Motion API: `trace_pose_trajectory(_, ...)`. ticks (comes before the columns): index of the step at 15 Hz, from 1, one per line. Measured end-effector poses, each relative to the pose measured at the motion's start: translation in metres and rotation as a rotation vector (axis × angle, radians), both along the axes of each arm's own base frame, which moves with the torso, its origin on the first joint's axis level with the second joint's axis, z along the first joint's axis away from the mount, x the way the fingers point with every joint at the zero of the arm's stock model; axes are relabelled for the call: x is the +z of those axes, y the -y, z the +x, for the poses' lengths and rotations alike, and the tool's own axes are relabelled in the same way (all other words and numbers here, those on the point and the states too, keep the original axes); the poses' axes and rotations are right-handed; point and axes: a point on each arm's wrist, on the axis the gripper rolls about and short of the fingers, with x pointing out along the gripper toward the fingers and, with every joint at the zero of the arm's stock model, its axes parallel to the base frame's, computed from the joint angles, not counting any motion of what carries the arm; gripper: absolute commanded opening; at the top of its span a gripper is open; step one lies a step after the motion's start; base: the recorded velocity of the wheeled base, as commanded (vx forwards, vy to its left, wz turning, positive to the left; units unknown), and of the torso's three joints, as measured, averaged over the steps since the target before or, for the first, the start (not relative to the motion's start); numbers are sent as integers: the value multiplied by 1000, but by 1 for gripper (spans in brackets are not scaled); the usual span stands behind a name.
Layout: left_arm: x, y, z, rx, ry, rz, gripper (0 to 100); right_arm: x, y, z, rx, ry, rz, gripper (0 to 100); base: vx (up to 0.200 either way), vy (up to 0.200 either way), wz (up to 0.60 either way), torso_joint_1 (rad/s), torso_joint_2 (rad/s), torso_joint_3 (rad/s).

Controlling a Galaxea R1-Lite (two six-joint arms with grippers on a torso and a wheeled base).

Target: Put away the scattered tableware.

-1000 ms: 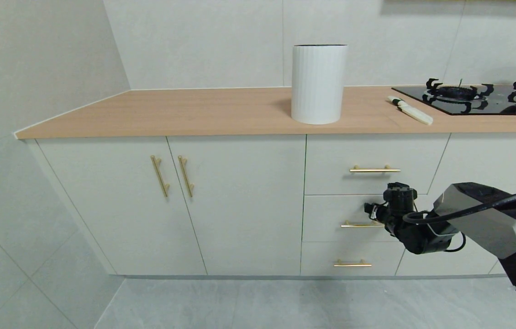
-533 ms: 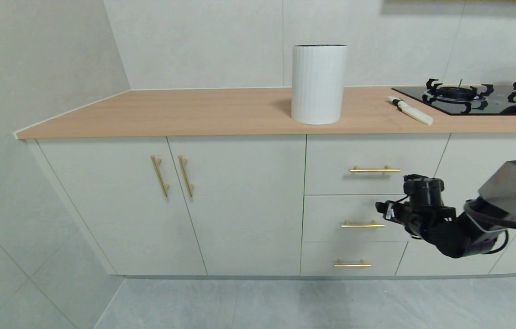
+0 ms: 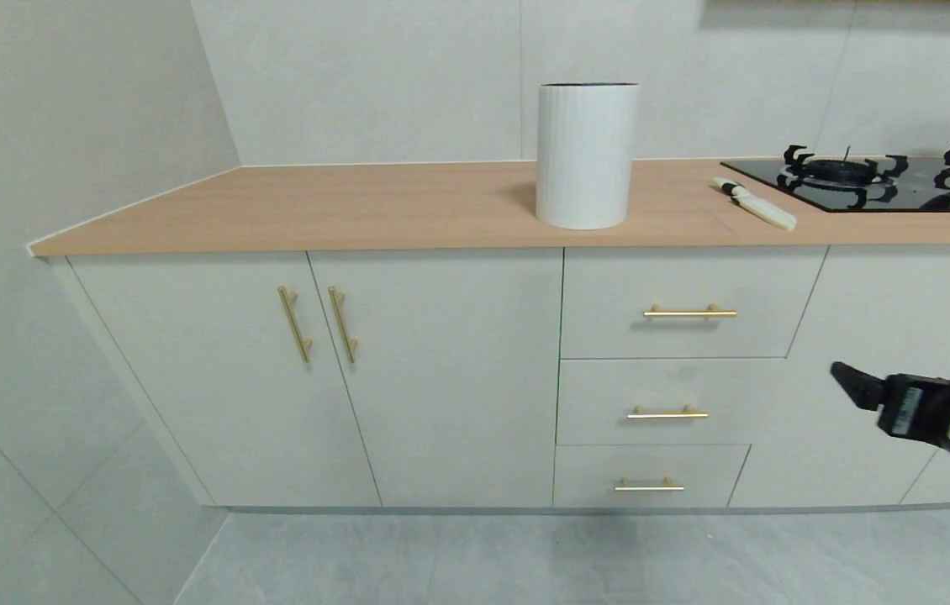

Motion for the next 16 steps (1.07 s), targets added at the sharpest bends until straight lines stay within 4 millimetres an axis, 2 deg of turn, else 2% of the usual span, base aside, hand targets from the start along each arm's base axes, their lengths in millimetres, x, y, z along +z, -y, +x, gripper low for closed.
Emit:
trace_pose_trajectory(4, 0, 0, 0, 0, 0, 0, 100, 18, 23, -88, -77, 128, -134, 100, 0, 0, 0, 0, 0, 0)
trace_pose_trajectory(10, 0, 0, 0, 0, 0, 0, 100, 13, 30, -204, -116, 94, -190, 100, 0, 0, 0, 0, 0, 0)
trace_pose_trajectory(13, 0, 0, 0, 0, 0, 0, 100, 10, 30, -244, -132, 219, -212, 100, 0, 0, 0, 0, 0, 0)
trace_pose_trajectory(16, 0, 0, 0, 0, 0, 0, 100, 1, 30, -261, -118, 290, -212, 100, 0, 0, 0, 0, 0, 0)
